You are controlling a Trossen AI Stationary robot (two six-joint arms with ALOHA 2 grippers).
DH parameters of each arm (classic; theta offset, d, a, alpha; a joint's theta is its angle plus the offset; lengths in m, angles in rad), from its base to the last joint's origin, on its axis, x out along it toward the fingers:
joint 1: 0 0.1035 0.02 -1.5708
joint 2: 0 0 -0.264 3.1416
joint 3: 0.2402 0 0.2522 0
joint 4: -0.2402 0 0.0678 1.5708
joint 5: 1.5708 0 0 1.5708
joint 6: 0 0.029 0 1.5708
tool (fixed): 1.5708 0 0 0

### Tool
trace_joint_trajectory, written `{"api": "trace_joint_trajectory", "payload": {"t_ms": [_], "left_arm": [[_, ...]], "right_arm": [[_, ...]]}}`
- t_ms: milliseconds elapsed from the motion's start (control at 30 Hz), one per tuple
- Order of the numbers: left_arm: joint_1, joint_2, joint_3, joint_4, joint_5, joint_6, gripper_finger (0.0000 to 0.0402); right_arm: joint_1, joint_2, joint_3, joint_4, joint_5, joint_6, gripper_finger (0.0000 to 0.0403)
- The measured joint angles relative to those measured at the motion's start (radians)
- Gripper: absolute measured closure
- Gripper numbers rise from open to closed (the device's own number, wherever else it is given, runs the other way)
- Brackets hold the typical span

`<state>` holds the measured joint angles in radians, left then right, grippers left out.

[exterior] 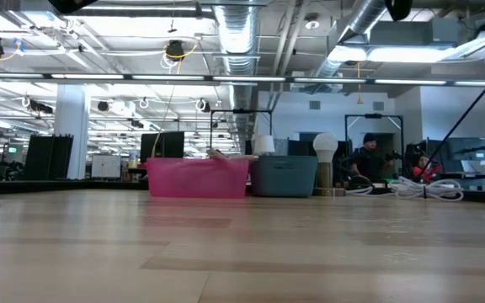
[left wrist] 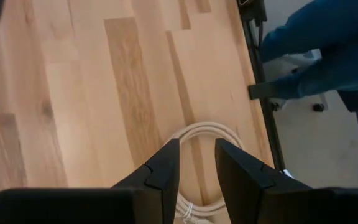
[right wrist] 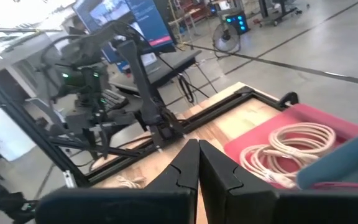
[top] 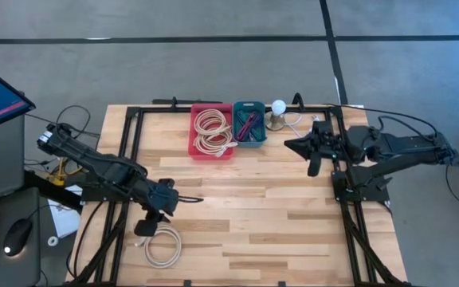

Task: Pick & Place USB Port
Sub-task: Put the light brown HDMI cable into the pink bin

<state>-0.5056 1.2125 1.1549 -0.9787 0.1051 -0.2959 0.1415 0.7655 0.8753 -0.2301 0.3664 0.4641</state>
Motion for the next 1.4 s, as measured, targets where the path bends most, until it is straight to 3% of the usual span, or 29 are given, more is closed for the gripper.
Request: {"api": "trace_joint_trajectory", "payload": {"t_ms": [167,333,567,700,1033,1400], "left_arm": [[0.0,0.0,-0.004,0.002,-0.041,0.001,0.03],[0.0,0.012,-0.036,-0.001,-0.047,-0.011,0.03],[-0.001,0.152,-0.077,0.001,0.136,-0.06,0.0299],[-0.015,0.256,-0.077,0.003,0.182,-0.056,0.0299],[-0.032,0.426,-0.078,0.017,0.178,-0.052,0.0299],[-0.032,0.508,-0.078,0.118,0.102,-0.056,0.0299]], "right_arm": [[-0.026,0.0,0.0,-0.06,-0.001,-0.012,0.0403],[-0.032,0.0,0.0,-0.146,-0.002,-0.151,0.0403],[-0.031,0.0,0.0,-0.196,-0.057,-0.165,0.0403],[-0.031,-0.001,0.0,-0.197,-0.094,-0.142,0.0403],[-0.031,-0.001,0.0,-0.192,-0.123,-0.113,0.0403],[-0.031,-0.001,0.0,-0.18,-0.123,-0.097,0.0403]]}}
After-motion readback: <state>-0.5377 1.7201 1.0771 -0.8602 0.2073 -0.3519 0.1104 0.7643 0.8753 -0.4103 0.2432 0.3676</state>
